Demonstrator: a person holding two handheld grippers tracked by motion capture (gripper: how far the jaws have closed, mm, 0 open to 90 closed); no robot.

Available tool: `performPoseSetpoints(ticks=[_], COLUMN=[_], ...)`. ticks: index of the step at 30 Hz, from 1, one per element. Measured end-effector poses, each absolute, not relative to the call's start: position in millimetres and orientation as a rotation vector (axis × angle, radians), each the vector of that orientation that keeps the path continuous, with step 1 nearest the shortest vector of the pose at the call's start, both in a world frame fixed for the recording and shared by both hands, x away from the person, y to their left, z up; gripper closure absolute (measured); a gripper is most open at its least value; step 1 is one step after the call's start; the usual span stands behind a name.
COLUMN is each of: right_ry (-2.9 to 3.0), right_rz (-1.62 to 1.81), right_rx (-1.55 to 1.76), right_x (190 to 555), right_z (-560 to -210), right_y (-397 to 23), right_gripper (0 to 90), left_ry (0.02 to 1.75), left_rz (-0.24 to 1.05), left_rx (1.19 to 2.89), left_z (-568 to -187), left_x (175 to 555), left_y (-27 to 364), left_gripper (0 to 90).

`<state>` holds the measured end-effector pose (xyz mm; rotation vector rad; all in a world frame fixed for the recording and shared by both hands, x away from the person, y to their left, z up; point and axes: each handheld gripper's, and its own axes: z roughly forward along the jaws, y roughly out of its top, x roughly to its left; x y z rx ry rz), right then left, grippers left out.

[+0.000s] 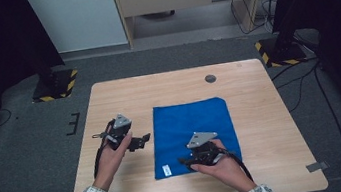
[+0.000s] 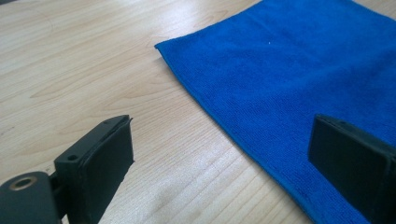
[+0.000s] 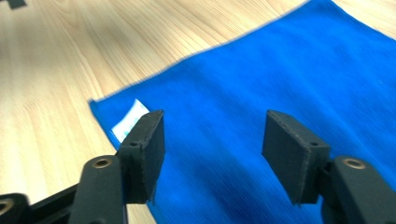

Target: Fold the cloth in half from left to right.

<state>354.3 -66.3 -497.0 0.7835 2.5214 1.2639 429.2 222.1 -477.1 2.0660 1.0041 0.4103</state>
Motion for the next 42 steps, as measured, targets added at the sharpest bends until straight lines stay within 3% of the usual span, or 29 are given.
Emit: performPoseSetpoints(ticks=[5, 22, 26, 31, 35, 39, 42], right_ry=[2.552, 2.605, 2.621, 2.629, 2.635, 2.620, 2.606], right_rz=[1.261, 1.254, 1.237, 1.220, 1.169, 1.139, 1.122], right_rx=[0.762, 0.698, 0.692, 0.706, 0.689, 0.701, 0.702], right_x=[350.7, 334.0, 331.7, 329.4, 329.3, 329.5, 330.1], right_z=[-497.2, -508.6, -513.5, -520.7, -527.8, -531.7, -530.4], right_y=[-47.9, -6.7, 1.9, 16.8, 28.9, 32.3, 30.2], right_gripper=[43.6, 69.0, 65.9, 48.8, 40.7, 42.1, 55.9], left_ry=[1.029, 1.014, 1.013, 1.031, 1.033, 1.031, 1.040], left_rz=[0.405, 0.384, 0.381, 0.376, 0.355, 0.332, 0.345], left_rx=[2.039, 2.101, 2.107, 2.107, 2.116, 2.103, 2.097], left_z=[-473.9, -468.8, -470.0, -473.7, -476.8, -479.2, -480.5], left_x=[435.7, 446.9, 449.7, 454.4, 456.4, 458.1, 461.0], left_y=[220.6, 206.7, 202.7, 201.5, 201.1, 201.2, 203.4], left_gripper=[6.2, 6.5, 6.4, 6.5, 6.6, 6.8, 8.1])
